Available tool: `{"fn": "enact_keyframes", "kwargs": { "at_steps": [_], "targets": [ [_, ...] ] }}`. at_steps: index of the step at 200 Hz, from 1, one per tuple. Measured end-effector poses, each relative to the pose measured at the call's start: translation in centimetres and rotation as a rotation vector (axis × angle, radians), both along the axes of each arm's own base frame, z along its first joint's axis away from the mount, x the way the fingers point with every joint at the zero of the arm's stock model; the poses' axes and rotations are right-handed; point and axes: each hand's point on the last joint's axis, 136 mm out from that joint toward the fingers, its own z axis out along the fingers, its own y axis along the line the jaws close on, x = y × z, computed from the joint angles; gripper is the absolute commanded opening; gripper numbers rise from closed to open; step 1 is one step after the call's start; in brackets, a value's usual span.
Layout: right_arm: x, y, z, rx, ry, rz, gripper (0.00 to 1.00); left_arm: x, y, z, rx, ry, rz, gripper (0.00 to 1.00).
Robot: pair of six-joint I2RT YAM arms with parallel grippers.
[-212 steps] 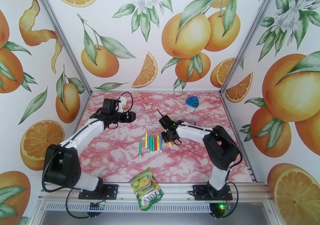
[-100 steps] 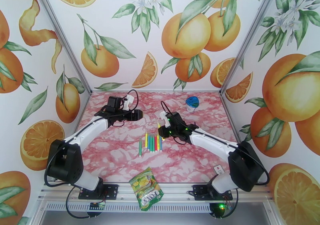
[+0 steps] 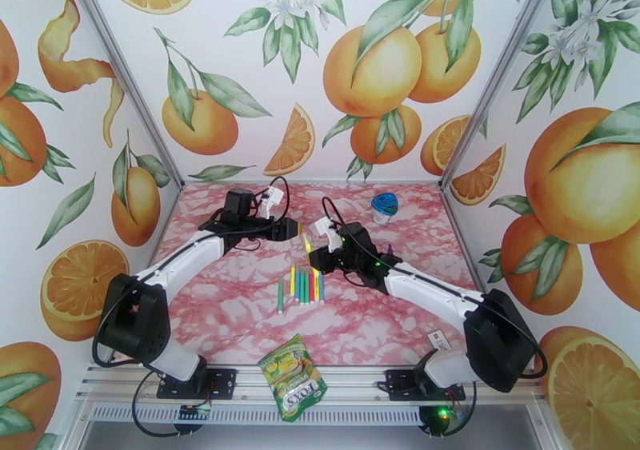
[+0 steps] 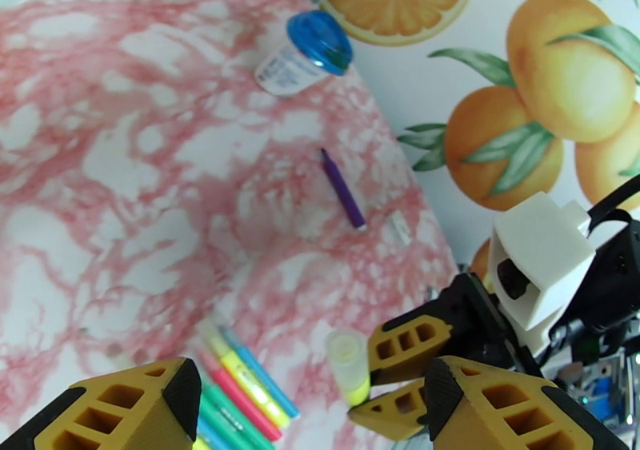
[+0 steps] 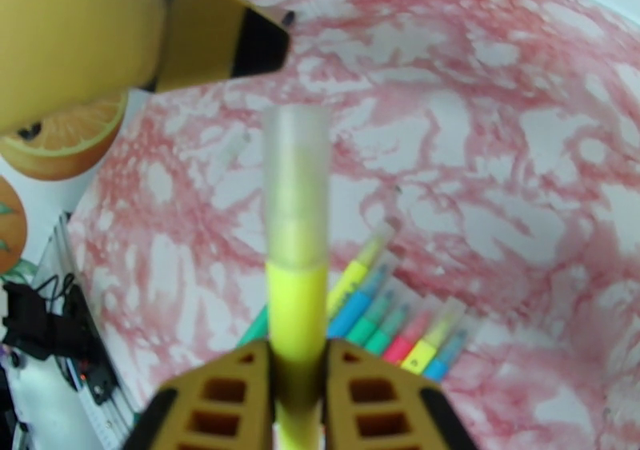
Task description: Open the pen caps
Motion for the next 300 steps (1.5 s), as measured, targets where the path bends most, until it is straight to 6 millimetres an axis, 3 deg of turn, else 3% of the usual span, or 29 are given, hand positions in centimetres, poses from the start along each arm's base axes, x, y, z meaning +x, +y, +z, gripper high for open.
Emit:
{"fn": "enact_keyframes", "kwargs": {
  "at_steps": [72,181,276,300],
  "targets": [
    [0.1,0.6,1.9,0.056,-0.051,0.018,0.19,-0.3,-1.6,0.1,-0.021,0.007,-0.053,0.69],
    [0.2,0.8,2.5,0.073,-0.069,0.024,0.19,-0.9,-3.3,0.6,-0.047,0.022,-0.109,0.49],
    [0.2,0.9,2.6,0.08,-0.07,0.032,0.19,-0.9,-3.4,1.1,-0.054,0.015,-0.115,0.21],
    [0.2,0.9,2.7,0.083,-0.073,0.031,0.21,-0.9,-3.5,1.3,-0.057,0.011,-0.119,0.1]
  ]
}}
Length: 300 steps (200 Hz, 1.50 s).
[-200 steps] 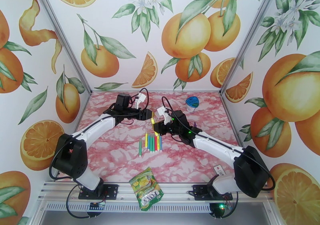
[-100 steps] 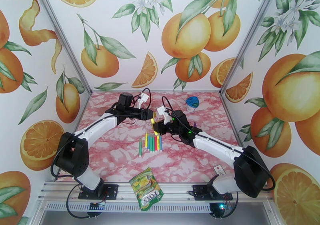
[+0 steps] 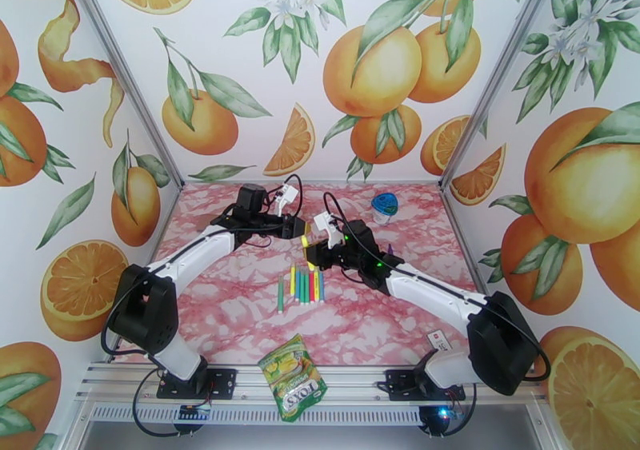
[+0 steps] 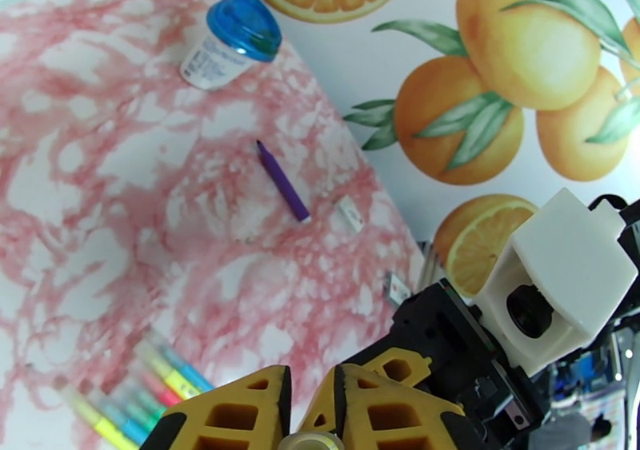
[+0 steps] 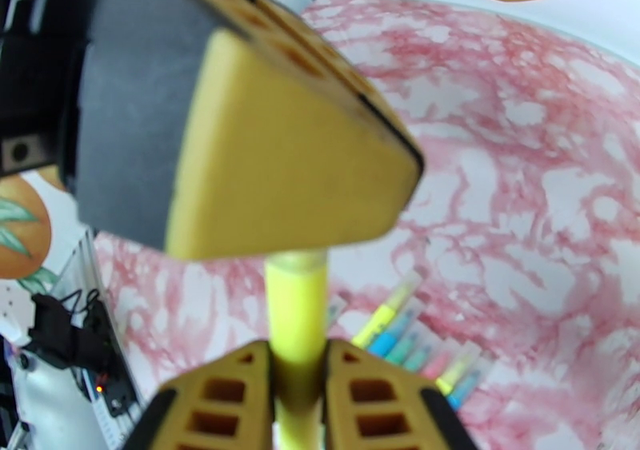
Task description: Open the pen caps
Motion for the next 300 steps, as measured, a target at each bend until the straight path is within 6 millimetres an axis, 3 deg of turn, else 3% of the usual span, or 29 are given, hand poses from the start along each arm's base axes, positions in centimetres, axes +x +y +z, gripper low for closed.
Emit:
{"fn": "enact_keyframes", "kwargs": {
  "at_steps": [36,108,178,300],
  "targets": [
    [0.1,0.1,0.2,0.011,-0.002,-0.003,0.34,0.0,-0.2,0.0,0.0,0.001,-0.005,0.05],
    [0.5,0.6,-1.9,-0.01,0.032,0.008,0.35,0.1,-0.2,-0.1,0.002,0.004,-0.004,0.0],
    [0.3,1.0,-1.6,0.003,0.03,0.024,0.16,0.3,-0.3,0.1,0.002,0.003,0.003,0.0],
    [1.6,0.7,-0.7,0.018,-0.026,-0.025,0.07,2.4,0.0,0.8,0.064,0.041,0.094,0.0]
  ]
}}
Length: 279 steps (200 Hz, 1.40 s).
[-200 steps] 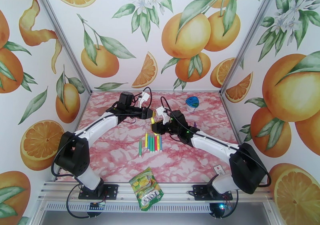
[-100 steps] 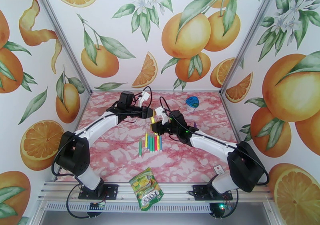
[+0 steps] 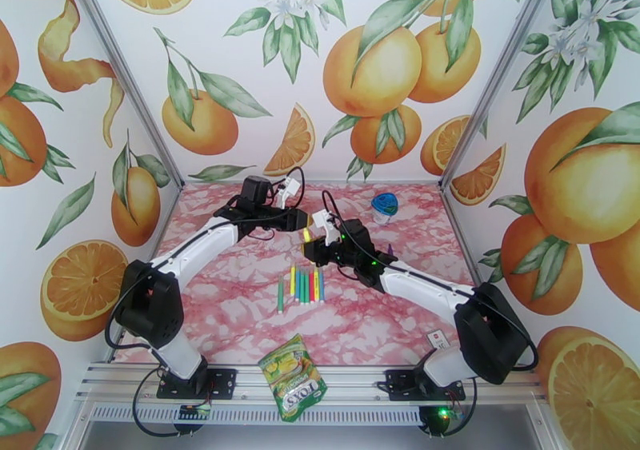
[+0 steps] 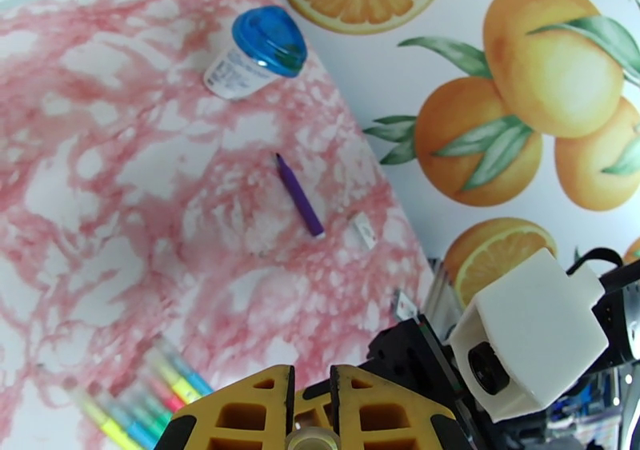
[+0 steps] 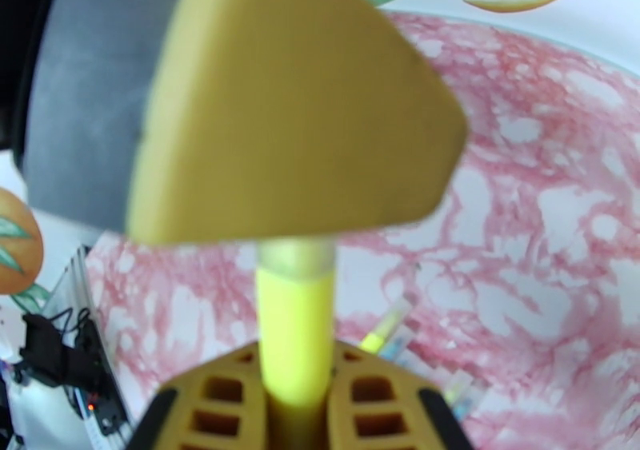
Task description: Open the pen caps
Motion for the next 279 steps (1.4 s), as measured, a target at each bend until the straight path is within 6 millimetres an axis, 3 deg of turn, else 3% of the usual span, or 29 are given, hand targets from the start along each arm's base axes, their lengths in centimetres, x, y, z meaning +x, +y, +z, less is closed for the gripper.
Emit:
{"fn": "enact_keyframes", "kwargs": {
  "at_steps": [132,148,165,180,237,279],
  "targets": [
    [-0.1,-0.6,-0.3,0.001,-0.041,-0.043,0.03,0.9,0.4,-0.6,0.023,0.085,0.064,0.0],
    [-1.3,-1.2,-2.2,-0.041,0.002,-0.026,0.03,3.7,2.5,0.3,0.032,0.026,0.162,0.0],
    [-2.3,-1.4,-3.6,-0.072,0.033,-0.01,0.03,7.1,6.4,1.3,0.041,-0.028,0.294,0.0],
    [-2.7,-1.4,-4.1,-0.083,0.042,-0.002,0.03,8.5,8.4,1.5,0.048,-0.05,0.361,0.0],
    [-2.7,-2.0,-3.7,-0.089,0.028,-0.022,0.04,8.2,8.2,1.5,0.096,-0.07,0.338,0.0],
    [-1.6,-3.9,-4.9,-0.183,0.041,-0.117,0.03,7.1,10.0,-1.5,0.27,-0.047,0.336,0.0]
  ]
}}
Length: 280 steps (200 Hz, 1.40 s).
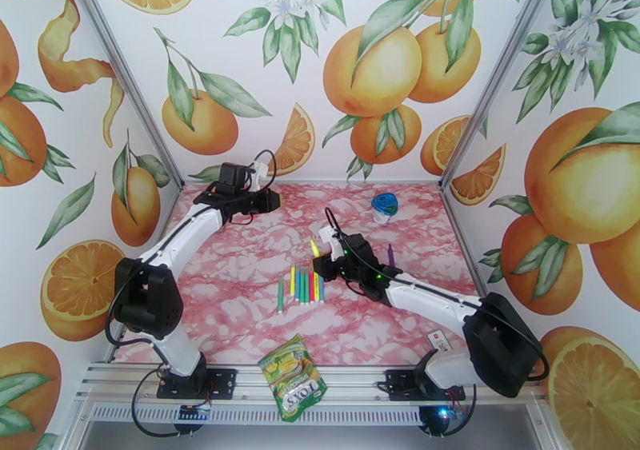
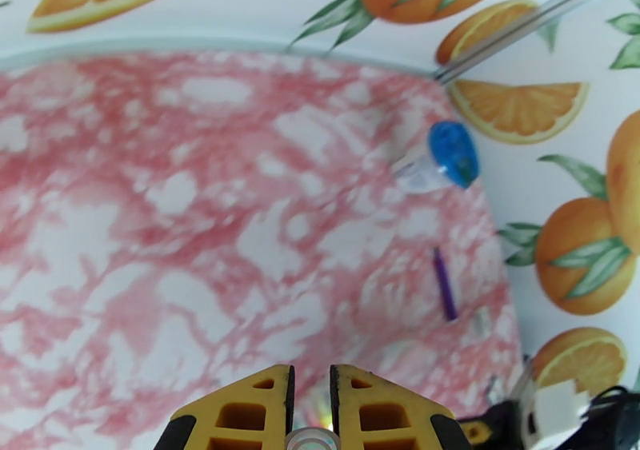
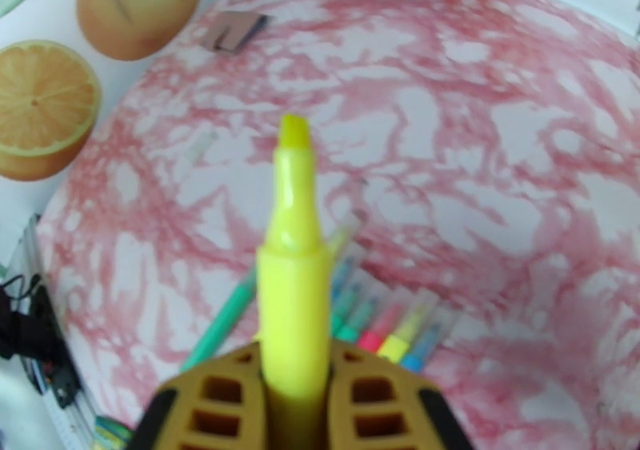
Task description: Open the pen caps
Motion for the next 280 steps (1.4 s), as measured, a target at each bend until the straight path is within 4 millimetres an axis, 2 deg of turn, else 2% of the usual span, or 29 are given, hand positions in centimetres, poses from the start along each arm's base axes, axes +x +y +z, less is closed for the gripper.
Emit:
{"fn": "enact_keyframes", "kwargs": {
  "at_steps": [38,77,100,148,199,280],
  "targets": [
    [2.0,-2.9,-0.6,-0.063,0.009,-0.126,0.03,-1.8,2.1,-3.1,0.154,0.067,0.003,0.0],
    [4.5,-7.7,-1.5,-0.108,0.048,-0.301,0.03,-4.1,4.1,-7.1,0.276,0.168,0.005,0.0],
    [5.3,-10.3,-2.1,-0.179,0.066,-0.397,0.03,-5.2,5.0,-8.5,0.329,0.215,0.012,0.0],
    [6.7,-12.7,-2.9,-0.332,0.087,-0.501,0.03,-6.2,6.4,-9.7,0.429,0.248,0.028,0.0],
    [6.7,-15.8,-5.3,-0.469,0.152,-0.57,0.03,-7.1,7.7,-11.4,0.52,0.29,0.036,0.0],
    [7.3,-18.8,-6.9,-0.578,0.221,-0.634,0.05,-7.8,8.8,-14.1,0.593,0.361,0.037,0.0]
  ]
}}
